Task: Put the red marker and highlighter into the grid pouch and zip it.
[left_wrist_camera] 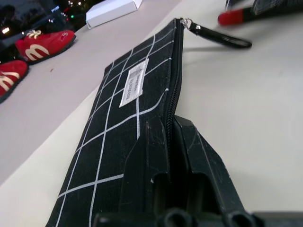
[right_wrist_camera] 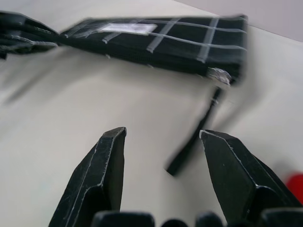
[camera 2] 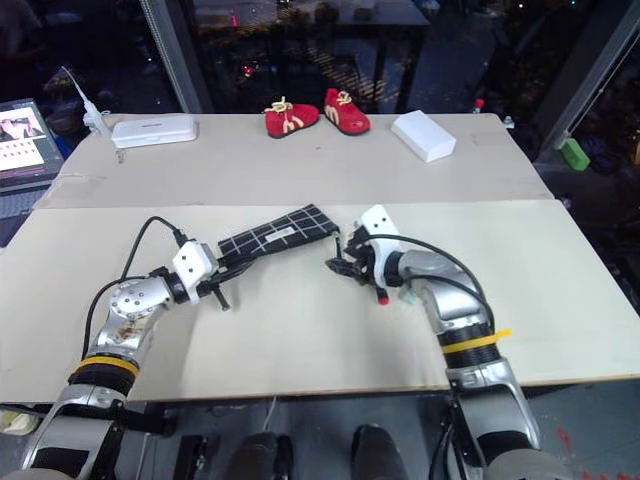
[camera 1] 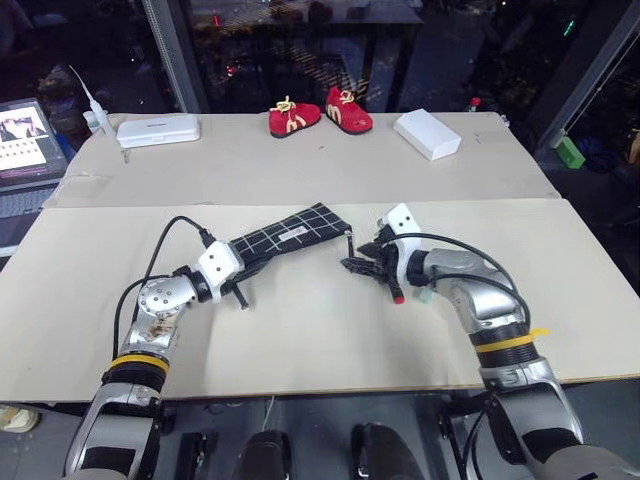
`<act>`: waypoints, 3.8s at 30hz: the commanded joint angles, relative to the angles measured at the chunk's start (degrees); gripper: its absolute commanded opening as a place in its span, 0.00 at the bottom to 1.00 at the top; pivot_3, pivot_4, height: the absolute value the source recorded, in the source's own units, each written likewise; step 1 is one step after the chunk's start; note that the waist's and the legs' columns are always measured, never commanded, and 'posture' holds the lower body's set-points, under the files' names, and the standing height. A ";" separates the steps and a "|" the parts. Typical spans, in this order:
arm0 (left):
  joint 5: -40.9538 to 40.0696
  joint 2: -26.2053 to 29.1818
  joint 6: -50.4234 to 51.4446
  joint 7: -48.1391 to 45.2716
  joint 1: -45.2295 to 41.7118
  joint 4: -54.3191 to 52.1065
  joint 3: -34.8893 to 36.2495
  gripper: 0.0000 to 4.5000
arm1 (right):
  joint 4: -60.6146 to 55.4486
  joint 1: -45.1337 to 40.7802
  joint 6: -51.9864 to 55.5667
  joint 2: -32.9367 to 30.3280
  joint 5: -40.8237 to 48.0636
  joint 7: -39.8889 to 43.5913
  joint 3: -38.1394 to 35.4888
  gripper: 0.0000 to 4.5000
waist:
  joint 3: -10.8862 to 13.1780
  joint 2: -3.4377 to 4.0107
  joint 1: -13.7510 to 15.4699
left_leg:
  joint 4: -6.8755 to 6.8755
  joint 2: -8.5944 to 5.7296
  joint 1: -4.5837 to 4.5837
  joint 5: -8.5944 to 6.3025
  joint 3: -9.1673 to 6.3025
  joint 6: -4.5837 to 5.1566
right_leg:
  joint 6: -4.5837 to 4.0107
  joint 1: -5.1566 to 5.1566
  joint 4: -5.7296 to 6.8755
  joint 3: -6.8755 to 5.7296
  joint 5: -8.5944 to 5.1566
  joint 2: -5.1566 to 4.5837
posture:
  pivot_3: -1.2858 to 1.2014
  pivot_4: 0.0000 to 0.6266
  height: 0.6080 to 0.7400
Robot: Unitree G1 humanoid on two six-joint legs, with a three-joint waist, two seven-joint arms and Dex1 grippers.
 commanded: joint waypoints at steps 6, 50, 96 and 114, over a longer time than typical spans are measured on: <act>-2.44 0.08 10.22 2.47 3.41 -12.54 2.52 0.00 | 7.10 -5.08 -7.51 0.87 -2.67 -0.94 0.37 0.62 | 0.00 0.01 0.10 | 0.00 -0.01 0.01 0.00 -0.02 0.00 | 0.00 0.00 -0.02 0.03 0.00 0.01 | 0.52 0.24 1.00; -2.82 -2.42 12.61 1.66 2.34 -13.54 2.98 0.00 | 3.86 -12.16 -9.76 14.28 -4.15 7.81 11.66 0.01 | 0.01 0.02 0.10 | 0.01 -0.01 0.00 0.00 -0.17 0.00 | -0.02 0.01 0.03 0.02 0.01 0.02 | 0.52 0.24 1.00; -3.51 -5.34 12.21 3.70 3.39 -13.85 4.10 0.00 | -28.22 19.11 21.72 -1.17 -6.89 -31.86 -16.51 0.46 | 0.01 0.00 0.29 | -0.01 -0.13 0.12 -0.01 -0.32 0.04 | 0.05 0.20 -0.14 0.18 -0.01 0.01 | 0.52 0.24 1.00; -3.82 -5.55 12.23 4.28 3.91 -13.55 4.44 0.00 | -28.48 18.20 25.10 4.08 -5.81 -34.96 -16.64 0.91 | 0.01 0.00 0.25 | -0.01 -0.11 0.14 -0.02 -0.34 0.04 | 0.05 0.21 -0.14 0.19 -0.01 0.02 | 0.52 0.24 1.00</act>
